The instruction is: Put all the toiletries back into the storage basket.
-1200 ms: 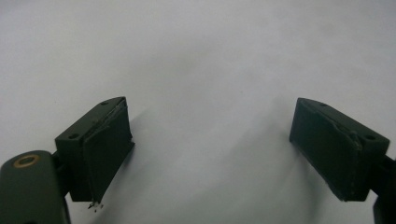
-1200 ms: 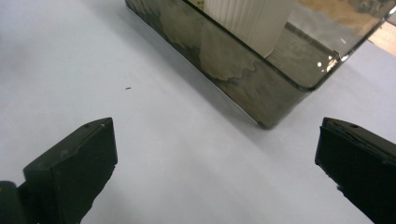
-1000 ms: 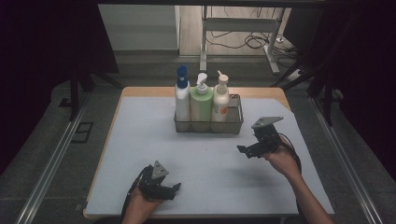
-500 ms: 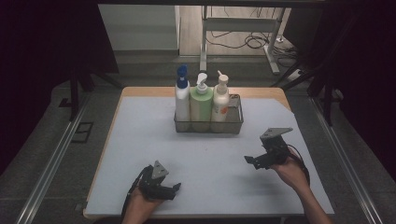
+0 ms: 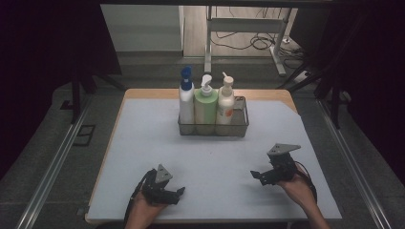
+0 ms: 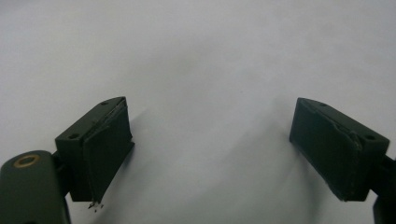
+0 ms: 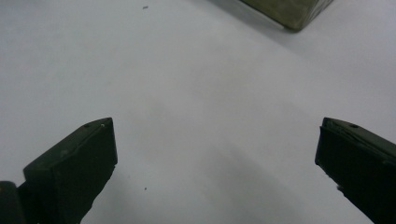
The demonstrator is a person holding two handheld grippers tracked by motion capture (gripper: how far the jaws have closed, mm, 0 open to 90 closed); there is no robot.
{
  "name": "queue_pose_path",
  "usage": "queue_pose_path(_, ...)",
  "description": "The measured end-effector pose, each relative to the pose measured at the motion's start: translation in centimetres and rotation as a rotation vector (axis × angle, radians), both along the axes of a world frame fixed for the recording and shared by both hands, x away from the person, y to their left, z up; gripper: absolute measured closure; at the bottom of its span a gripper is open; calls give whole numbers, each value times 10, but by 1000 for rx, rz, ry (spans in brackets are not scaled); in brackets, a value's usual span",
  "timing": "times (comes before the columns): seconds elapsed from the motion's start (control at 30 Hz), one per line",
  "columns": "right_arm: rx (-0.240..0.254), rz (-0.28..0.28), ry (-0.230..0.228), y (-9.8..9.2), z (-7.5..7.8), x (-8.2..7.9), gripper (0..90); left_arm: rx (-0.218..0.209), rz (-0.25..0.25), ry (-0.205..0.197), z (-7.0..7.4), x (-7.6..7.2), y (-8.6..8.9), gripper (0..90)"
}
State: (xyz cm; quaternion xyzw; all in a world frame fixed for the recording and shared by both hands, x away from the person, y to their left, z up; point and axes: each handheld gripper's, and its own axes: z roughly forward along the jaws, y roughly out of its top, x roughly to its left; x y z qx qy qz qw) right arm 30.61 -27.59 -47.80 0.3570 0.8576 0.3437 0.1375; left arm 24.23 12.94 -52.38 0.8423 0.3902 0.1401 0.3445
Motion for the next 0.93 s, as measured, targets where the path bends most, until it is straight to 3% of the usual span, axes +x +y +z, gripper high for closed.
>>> queue_pose_path(0.67, -17, 3, 17, 0, -41, -17, 0, 0, -1, 0, 0, 0, 0, 124)
queue_pose_path(0.93, -6, 1, -4, -1, -44, -19, 0, 0, -1, 1, 0, 0, 0, 124)
